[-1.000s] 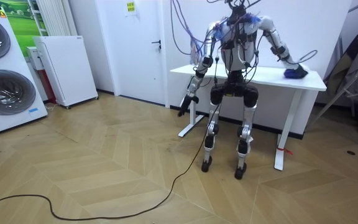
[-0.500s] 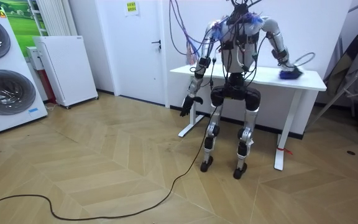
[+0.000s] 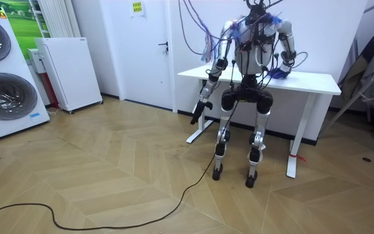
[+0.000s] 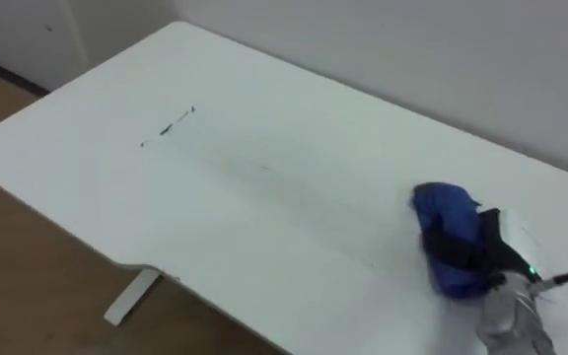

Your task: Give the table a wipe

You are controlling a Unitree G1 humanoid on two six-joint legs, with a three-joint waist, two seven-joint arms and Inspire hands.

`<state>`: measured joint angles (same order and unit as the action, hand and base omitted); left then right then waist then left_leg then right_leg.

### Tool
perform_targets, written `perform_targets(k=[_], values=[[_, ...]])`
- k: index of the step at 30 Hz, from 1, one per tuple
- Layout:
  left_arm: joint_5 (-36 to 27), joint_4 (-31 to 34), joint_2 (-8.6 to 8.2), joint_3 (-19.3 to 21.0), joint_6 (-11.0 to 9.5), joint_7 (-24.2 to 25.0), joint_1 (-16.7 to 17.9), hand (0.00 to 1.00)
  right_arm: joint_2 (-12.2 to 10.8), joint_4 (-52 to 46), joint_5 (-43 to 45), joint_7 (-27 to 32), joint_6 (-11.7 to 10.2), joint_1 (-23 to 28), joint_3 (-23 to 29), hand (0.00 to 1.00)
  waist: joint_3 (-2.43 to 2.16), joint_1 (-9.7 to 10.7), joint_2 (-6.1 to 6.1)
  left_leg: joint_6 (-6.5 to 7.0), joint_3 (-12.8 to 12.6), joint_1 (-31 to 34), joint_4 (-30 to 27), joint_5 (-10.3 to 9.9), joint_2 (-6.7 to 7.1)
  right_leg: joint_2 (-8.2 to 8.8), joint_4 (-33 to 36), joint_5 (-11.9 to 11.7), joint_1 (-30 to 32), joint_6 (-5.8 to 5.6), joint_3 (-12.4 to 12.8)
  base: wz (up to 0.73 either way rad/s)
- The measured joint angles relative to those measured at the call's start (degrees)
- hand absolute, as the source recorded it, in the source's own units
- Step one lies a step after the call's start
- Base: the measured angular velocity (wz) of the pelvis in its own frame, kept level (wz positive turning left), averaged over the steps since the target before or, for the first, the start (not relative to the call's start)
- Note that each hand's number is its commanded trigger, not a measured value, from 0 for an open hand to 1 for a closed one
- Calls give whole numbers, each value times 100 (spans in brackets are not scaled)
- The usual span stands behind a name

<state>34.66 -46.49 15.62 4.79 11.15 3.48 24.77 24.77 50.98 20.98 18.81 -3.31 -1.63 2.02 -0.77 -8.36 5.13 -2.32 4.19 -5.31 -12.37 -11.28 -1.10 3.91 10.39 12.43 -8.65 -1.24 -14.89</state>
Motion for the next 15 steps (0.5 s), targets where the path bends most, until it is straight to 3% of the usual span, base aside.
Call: perform_targets(k=[4,9,11,13,14,15], values=[[-16,-18,70,250,-75,-24,-41,0,121,93,-44,5,-7,366,507,100,-25,75,-50,71,-133,-77,2,-103,-5,-3,-42,-39,-55,-58,142,-16],[-30,-30,51,50,-74,-45,-25,0,152,132,-175,65,122,215,315,100,-18,3,-110,82,-242,-182,29,-115,-30,-24,-31,-91,-80,-55,263,-16],[-81,-39,22,-61,-70,-45,-16,0,148,51,-225,112,280,29,98,100,-1,-14,-185,70,-250,-194,60,-139,-57,-63,41,-114,-50,-32,362,-33],[-131,-50,-106,-103,-70,-45,-5,0,146,-90,-267,122,539,-254,-151,100,4,-146,-369,58,-257,-230,60,-186,-116,-124,50,-185,24,9,366,-58],[-130,-51,-130,-108,-72,-44,-10,0,131,-95,-252,121,581,-362,-226,100,4,-162,-400,56,-245,-216,61,-187,-125,-136,59,-198,56,22,364,-49],[-133,-104,-157,-113,-75,-39,-39,0,97,-134,-247,90,619,-571,-373,100,44,-177,-450,45,-223,-191,63,-177,-131,-145,124,-205,120,46,365,-30]])
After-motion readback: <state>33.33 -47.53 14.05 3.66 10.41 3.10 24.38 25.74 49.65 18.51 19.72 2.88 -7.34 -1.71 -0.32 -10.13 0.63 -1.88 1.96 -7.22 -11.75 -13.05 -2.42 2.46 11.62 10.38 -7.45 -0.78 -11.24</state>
